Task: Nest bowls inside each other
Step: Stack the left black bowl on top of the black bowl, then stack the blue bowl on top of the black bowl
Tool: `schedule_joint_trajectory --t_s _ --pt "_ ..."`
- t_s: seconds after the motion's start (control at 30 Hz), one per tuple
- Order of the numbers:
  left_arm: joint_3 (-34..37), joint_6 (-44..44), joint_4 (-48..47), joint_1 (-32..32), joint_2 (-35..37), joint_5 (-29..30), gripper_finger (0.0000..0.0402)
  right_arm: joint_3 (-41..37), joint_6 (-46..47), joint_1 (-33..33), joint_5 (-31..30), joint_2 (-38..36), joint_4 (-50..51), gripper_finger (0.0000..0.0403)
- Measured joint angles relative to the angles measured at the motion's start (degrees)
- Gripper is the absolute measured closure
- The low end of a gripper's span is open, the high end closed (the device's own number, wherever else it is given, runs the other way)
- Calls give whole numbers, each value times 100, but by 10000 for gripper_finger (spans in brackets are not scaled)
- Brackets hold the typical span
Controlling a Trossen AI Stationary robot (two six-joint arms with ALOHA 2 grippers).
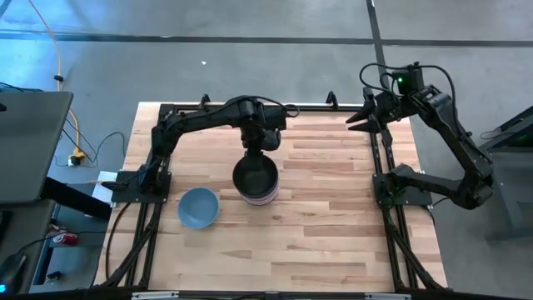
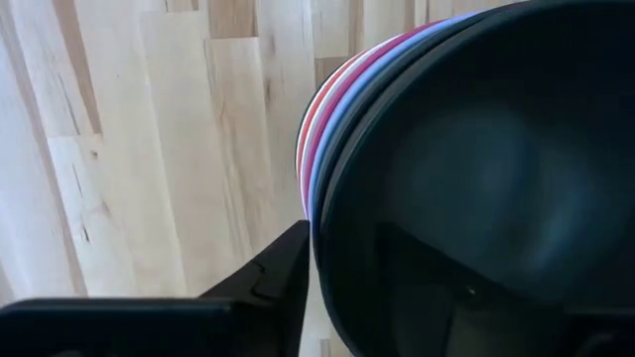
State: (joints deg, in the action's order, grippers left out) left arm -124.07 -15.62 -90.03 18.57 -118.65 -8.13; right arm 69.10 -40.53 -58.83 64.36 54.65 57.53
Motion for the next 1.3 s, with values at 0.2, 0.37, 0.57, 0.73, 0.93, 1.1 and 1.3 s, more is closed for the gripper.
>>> schedule_joint_trajectory --t_s 0.2,0.37,0.57,0.73,0.93,1.1,1.3 --pt "0 -33 13 -11 48 -1 257 -373 -72 0 127 -1 -134 311" --pt "-264 -105 2 -22 122 -19 237 -977 105 -2 126 2 -757 311" --pt "-803 -167 4 -19 320 -12 231 -1410 196 -4 544 4 -1384 311" --pt "-852 -304 1 127 1047 -16 231 -1423 170 -4 1393 -126 -1658 311" --pt "-845 -31 4 298 2179 -189 231 -1423 190 -4 1530 -688 -1712 311" --pt "-337 490 4 158 3047 149 231 -1423 444 10 1603 -1242 -1718 311" --pt "815 930 6 -217 3862 360 231 -1297 581 208 2473 -1837 -1926 311"
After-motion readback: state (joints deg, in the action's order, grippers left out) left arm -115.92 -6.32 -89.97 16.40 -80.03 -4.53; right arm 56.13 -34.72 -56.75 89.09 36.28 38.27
